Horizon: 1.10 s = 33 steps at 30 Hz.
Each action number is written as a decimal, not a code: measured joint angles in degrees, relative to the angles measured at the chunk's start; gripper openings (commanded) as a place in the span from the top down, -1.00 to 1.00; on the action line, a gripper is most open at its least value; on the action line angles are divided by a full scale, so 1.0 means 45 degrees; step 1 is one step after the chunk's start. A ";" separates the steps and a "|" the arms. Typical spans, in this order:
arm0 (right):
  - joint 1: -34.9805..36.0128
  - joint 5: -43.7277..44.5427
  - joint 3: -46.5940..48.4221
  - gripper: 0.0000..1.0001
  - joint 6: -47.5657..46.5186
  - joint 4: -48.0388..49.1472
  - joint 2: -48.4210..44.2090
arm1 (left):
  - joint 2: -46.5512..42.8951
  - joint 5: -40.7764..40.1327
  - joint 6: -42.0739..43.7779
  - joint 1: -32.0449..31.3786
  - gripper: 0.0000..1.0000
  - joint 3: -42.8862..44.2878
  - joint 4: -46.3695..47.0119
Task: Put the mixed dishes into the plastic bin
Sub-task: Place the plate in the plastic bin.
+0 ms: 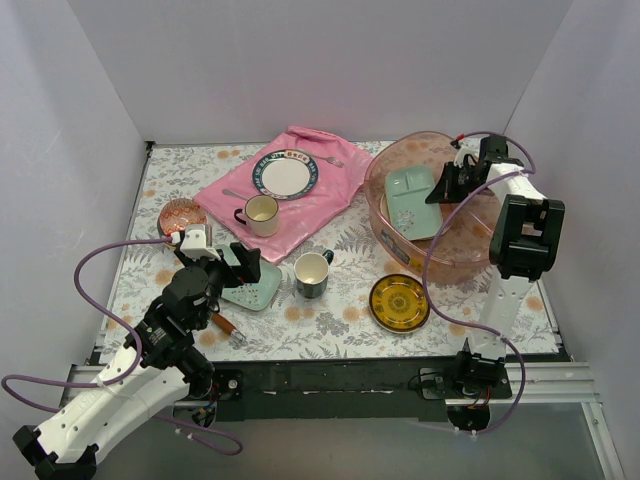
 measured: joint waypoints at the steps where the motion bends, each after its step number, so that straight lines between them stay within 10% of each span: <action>1: 0.0010 -0.0010 0.0053 0.68 -0.0005 -0.0015 0.0044 | 0.0005 0.0000 0.0000 0.0000 -0.96 0.0000 -0.0005; 33: 0.0010 0.1190 0.0219 -0.47 -0.0811 -0.0476 -0.0223 | 0.0034 0.0000 -0.0005 0.0000 -0.96 0.0000 -0.0005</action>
